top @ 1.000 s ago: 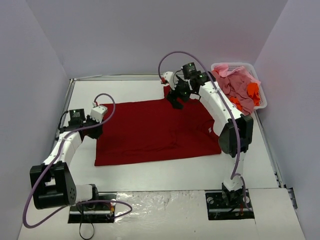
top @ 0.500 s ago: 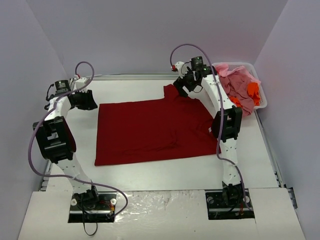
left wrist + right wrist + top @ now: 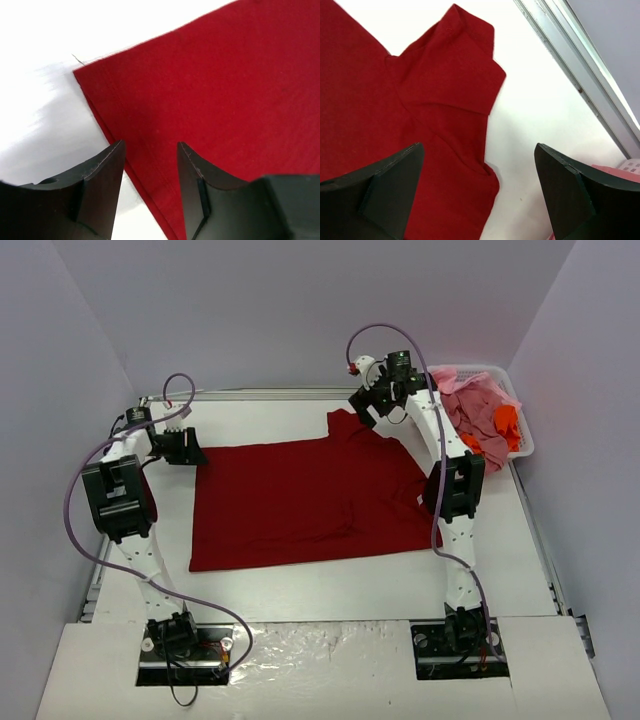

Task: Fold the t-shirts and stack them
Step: Grap the side of the flattened tshirt furthest away from the robot with both arms

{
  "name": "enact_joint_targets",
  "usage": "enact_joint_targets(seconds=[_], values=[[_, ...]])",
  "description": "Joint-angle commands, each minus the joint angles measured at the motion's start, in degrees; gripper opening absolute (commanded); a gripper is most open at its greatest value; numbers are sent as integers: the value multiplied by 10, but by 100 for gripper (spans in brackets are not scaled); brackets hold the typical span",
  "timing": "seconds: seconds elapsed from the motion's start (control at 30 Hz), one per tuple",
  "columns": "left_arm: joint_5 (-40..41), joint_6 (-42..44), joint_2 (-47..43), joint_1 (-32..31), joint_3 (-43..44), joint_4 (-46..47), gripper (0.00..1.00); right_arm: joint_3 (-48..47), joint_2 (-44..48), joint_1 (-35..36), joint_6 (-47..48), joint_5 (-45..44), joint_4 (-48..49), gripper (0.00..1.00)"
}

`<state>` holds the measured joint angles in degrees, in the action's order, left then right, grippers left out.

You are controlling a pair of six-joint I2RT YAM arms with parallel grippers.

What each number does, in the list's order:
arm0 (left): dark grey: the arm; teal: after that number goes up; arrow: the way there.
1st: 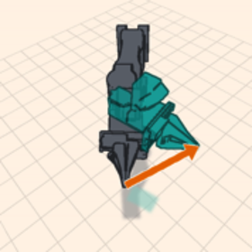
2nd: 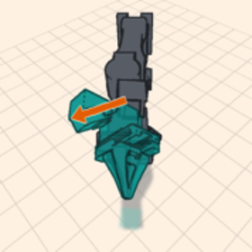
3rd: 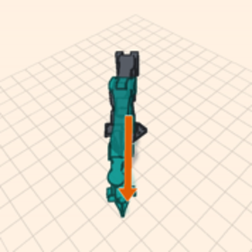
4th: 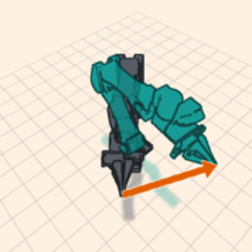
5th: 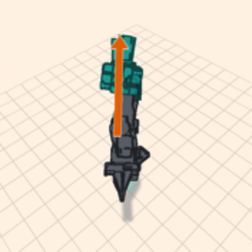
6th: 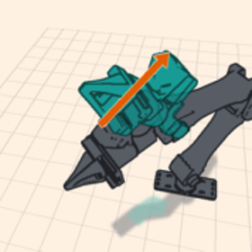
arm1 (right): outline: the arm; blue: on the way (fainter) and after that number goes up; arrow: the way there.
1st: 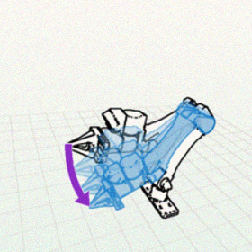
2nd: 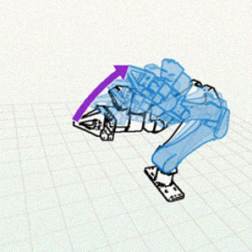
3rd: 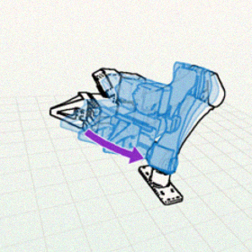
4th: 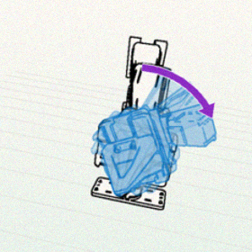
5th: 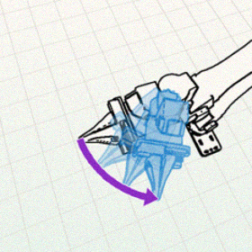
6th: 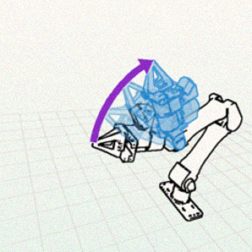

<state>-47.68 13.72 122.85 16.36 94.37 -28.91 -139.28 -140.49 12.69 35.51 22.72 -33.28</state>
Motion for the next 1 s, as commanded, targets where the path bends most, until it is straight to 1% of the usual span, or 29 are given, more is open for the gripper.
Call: enact_joint_targets(seconds=[0.0,0.1,0.3,0.57,0.77,0.87,0.97], values=[[4,-17,0,0,36,23,44,9,-7,-7,-4,17,6,89],[27,-32,16,-1,45,39,47,21,-8,-9,0,20,6,88],[61,-65,34,0,51,74,48,42,-7,-11,2,27,5,89],[84,-95,88,-11,124,49,49,53,-8,-11,7,17,3,88],[100,-76,115,-33,150,17,49,56,-14,-12,11,14,1,88],[94,-47,121,-46,155,-7,40,57,-13,-12,11,12,0,88],[98,-22,120,-55,150,-29,37,57,-14,-12,12,10,-1,88]])
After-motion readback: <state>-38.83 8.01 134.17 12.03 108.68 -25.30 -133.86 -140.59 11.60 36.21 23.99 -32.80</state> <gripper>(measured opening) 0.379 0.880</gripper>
